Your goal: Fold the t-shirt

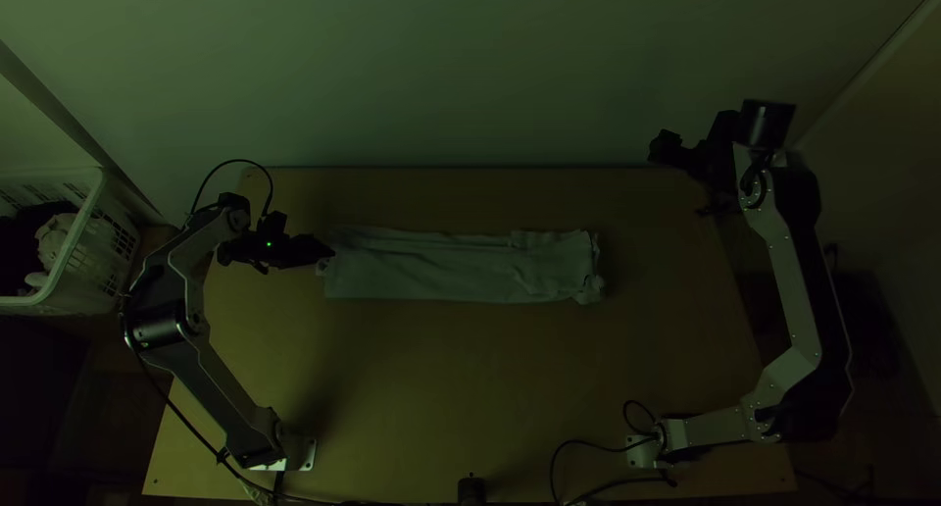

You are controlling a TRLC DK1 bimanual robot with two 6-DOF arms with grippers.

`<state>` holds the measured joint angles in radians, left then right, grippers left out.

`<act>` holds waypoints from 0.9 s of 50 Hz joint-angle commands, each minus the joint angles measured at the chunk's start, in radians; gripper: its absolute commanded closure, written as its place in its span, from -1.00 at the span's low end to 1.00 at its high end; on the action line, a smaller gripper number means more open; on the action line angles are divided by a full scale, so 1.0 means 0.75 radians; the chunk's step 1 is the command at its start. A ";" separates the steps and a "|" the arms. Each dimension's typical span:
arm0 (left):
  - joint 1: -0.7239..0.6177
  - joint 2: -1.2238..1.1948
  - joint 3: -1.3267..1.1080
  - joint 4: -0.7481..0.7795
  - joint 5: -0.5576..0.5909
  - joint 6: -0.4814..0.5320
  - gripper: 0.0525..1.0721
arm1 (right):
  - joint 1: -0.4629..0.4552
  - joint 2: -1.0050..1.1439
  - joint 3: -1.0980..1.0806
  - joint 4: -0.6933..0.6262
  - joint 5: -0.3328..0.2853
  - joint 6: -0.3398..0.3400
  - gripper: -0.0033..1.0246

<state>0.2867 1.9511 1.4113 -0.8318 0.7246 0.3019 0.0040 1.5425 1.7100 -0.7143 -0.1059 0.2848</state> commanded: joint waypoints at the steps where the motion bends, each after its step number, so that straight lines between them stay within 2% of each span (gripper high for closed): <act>1: -0.075 0.043 -0.076 0.033 0.003 -0.065 -0.90 | -0.011 -0.052 -0.004 -0.009 -0.010 0.027 -0.93; 15: -0.288 0.035 -0.088 0.142 0.003 -0.241 -0.90 | -0.018 -0.071 0.005 -0.009 -0.010 0.027 -0.93; 27: -0.403 0.008 -0.092 0.217 -0.048 -0.333 -0.87 | -0.022 -0.081 -0.004 -0.015 -0.010 0.027 -0.93; 30: -0.417 0.008 -0.102 0.248 -0.089 -0.372 -0.67 | -0.022 -0.085 -0.012 -0.015 -0.010 0.027 -0.93; 36: -0.429 -0.018 -0.135 0.289 -0.115 -0.415 -0.07 | -0.022 -0.091 -0.024 -0.015 -0.010 0.029 -0.93; 38: -0.429 -0.026 -0.139 0.295 -0.123 -0.417 0.29 | -0.020 -0.091 -0.026 -0.015 -0.010 0.031 -0.93; 40: -0.427 -0.028 -0.135 0.303 -0.128 -0.431 0.82 | -0.018 -0.093 -0.028 -0.015 -0.010 0.033 -0.93; 41: -0.423 -0.033 -0.133 0.301 -0.128 -0.437 0.98 | -0.016 -0.093 -0.028 -0.015 -0.010 0.033 -0.93; 45: -0.401 -0.055 -0.133 0.293 -0.144 -0.460 0.95 | -0.016 -0.095 -0.034 -0.015 -0.010 0.036 -0.93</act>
<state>-0.0193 1.9285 1.3472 -0.5926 0.6312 -0.0036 -0.0032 1.4963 1.7088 -0.7197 -0.1059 0.2882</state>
